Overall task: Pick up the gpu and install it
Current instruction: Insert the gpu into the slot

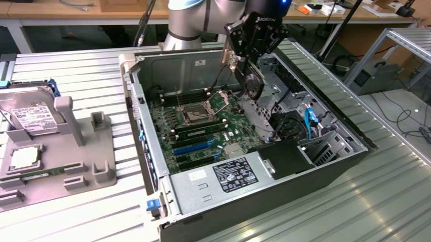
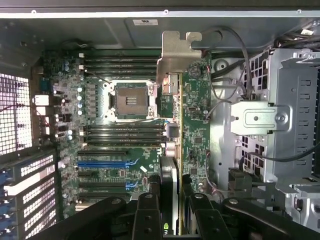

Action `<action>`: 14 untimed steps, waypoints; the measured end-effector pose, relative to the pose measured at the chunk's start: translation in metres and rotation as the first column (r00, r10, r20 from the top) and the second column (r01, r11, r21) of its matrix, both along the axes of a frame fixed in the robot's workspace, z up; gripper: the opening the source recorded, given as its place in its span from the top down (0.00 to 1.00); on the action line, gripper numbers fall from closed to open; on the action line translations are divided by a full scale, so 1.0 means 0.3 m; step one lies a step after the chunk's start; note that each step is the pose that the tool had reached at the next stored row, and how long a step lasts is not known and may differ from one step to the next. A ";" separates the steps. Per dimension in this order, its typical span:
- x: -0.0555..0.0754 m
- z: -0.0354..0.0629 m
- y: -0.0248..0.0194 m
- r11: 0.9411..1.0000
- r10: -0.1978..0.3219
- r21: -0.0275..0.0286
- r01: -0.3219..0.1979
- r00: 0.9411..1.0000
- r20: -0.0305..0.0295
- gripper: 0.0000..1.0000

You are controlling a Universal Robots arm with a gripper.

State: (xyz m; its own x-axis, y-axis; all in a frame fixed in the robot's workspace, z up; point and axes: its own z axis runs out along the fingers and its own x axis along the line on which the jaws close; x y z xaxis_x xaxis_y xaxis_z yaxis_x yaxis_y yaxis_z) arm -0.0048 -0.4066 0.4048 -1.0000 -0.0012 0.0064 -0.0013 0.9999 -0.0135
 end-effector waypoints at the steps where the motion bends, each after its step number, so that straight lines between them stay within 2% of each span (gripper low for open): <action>1: 0.000 0.000 0.000 1.000 0.006 0.000 -0.006 1.000 0.000 0.73; 5: 0.000 0.000 0.000 0.999 0.050 0.000 -0.050 0.999 0.000 0.73; 14: 0.001 0.000 0.000 0.996 0.090 0.000 -0.090 0.996 0.000 0.73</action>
